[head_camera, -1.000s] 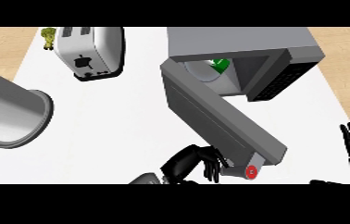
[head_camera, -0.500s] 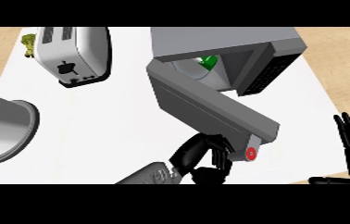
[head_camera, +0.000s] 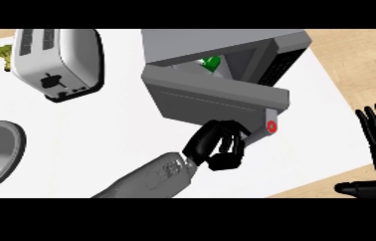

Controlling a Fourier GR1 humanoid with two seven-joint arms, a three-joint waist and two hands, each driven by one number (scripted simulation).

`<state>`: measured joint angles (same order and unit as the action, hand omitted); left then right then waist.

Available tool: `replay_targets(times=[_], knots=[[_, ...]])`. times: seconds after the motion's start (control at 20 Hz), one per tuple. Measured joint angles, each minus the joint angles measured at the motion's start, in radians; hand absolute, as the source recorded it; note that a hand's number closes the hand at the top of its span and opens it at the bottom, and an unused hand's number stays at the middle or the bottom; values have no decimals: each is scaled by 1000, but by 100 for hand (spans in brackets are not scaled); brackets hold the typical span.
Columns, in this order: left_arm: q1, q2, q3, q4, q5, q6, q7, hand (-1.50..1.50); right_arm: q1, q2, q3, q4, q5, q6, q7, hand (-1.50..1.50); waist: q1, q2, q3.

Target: Pick up the milk, place it into the microwave and close the microwave

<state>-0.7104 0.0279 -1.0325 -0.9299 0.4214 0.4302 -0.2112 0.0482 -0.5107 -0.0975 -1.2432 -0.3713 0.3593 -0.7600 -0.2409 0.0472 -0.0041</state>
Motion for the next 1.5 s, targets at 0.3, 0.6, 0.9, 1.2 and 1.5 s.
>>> replay_targets(times=[0.3,0.6,0.9,1.2,1.5], knots=[[-88,-1,13,57,55,36,31,150,-42,-19,1,-28,-28,18,24,-150,-47,13,1],[-170,-7,38,98,106,64,42,150,-83,-35,13,-52,-60,51,56,-150,-83,24,2],[-236,-7,71,137,159,90,44,150,-120,-58,21,-72,-91,82,90,-150,-114,35,3],[-285,-6,87,178,206,109,48,150,-158,-72,48,-97,-125,126,130,-150,-134,44,4],[-294,3,87,191,245,131,39,150,-185,-100,85,-134,-138,171,177,150,-152,43,5]])
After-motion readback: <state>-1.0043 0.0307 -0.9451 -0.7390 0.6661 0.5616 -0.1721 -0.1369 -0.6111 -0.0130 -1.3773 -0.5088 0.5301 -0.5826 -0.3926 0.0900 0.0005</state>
